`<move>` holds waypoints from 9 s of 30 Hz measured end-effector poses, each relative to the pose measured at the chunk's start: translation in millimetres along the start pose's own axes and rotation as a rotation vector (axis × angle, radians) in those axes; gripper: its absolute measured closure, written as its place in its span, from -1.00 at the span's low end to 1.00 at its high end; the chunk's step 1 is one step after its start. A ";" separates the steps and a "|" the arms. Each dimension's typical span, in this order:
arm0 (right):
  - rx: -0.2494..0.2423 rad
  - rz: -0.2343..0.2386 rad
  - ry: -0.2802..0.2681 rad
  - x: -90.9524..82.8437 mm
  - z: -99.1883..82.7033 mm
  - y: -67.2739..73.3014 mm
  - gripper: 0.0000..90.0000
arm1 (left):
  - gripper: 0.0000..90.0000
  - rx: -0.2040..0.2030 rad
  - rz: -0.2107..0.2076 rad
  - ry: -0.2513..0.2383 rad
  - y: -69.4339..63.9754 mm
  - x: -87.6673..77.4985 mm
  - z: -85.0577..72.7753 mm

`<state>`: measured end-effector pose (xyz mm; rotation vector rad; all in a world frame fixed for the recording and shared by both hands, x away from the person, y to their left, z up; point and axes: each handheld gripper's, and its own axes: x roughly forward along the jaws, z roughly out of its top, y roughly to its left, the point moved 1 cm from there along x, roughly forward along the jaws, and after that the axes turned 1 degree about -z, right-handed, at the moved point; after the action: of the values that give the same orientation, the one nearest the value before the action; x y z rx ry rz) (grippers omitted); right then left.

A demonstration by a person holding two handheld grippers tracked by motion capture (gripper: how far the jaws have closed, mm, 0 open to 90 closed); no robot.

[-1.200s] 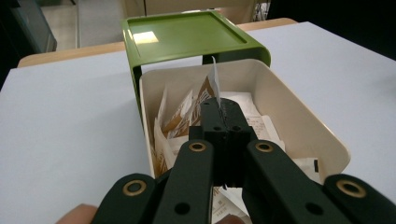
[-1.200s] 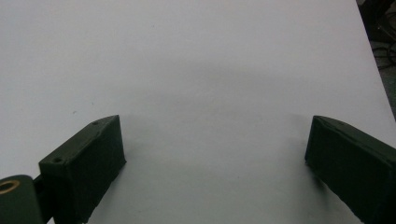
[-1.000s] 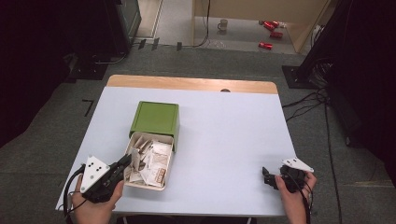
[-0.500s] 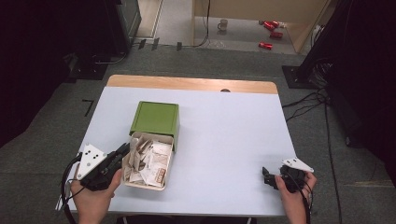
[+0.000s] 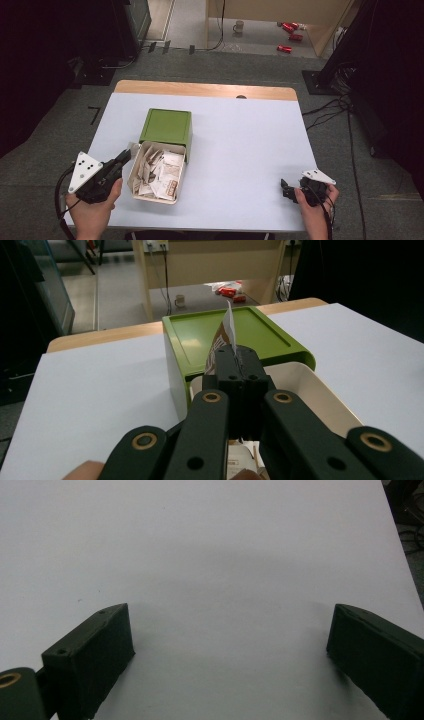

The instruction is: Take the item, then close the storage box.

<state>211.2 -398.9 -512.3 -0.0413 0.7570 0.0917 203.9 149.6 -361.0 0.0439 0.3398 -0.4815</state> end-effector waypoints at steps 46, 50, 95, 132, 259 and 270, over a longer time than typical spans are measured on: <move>0.000 0.001 0.000 0.0 0.0 -0.1 -0.91 | 1.00 -0.019 0.321 0.188 82.5 39.7 -77.6; 0.000 0.001 0.000 0.0 0.0 -0.1 -0.91 | 1.00 0.025 0.375 0.223 83.9 44.2 -84.7; -0.001 0.000 -0.001 -0.1 -0.1 -0.1 -0.91 | 0.68 -0.051 0.199 0.328 76.1 72.0 -112.6; 0.000 0.002 0.001 0.1 0.1 -0.2 -0.91 | 0.45 -0.098 0.055 0.126 37.9 16.0 -52.5; -0.001 0.002 0.004 0.2 0.4 -0.5 -0.91 | 0.79 -0.279 0.126 0.098 0.3 82.0 -59.7; -0.001 0.002 0.004 0.2 0.3 -0.4 -0.91 | 0.22 -0.256 0.018 0.172 -6.2 59.4 -94.3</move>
<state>211.6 -399.3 -512.2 -0.0413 0.7606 0.0938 221.1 129.0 -469.3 -0.1612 0.5674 -0.4142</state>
